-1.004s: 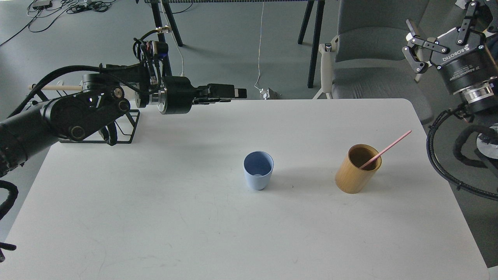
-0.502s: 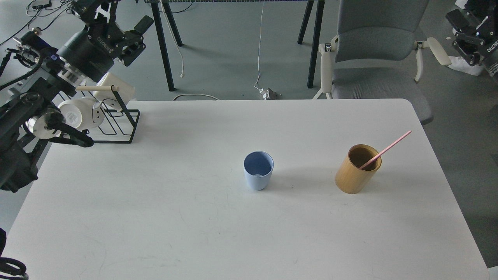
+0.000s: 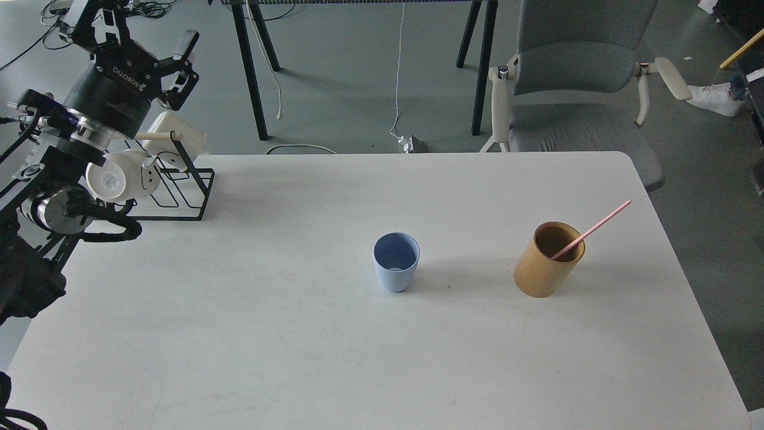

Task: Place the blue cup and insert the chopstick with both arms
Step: 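Move the right gripper to the pink chopstick in the tan cup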

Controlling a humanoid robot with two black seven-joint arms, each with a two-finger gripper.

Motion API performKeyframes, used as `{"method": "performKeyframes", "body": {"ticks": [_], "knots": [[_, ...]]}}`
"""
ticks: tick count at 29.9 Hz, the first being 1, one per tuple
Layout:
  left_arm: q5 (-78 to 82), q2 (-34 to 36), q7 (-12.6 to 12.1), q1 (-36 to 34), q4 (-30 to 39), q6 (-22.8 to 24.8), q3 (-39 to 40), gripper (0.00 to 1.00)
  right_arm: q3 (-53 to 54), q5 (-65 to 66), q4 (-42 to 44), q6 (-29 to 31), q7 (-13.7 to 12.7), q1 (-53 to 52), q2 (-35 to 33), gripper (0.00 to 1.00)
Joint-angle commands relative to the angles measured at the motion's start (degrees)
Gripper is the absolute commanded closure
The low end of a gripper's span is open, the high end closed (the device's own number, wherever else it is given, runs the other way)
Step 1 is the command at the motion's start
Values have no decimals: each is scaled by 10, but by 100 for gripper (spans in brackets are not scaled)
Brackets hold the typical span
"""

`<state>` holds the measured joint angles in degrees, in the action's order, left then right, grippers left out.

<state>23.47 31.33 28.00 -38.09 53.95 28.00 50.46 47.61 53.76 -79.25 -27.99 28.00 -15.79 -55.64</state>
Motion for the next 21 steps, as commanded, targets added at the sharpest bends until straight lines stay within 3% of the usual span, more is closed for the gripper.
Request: {"method": "performKeyframes", "body": {"ticks": [1,13,18,21], "knots": [[0,-1,0,4,-1,0,-3,6,-31,23,1,0,0,20,10,2],[1,-15,0,14,-9,0,-4,5,-144,48,72,0,0,14,111,3],[3,-15,0,20,-10,0,-4,5,-162,56,79,0,0,11,127,12],[2,-15,0,22,-15,0,-4,5,-169,57,80,0,0,10,127,25]]}}
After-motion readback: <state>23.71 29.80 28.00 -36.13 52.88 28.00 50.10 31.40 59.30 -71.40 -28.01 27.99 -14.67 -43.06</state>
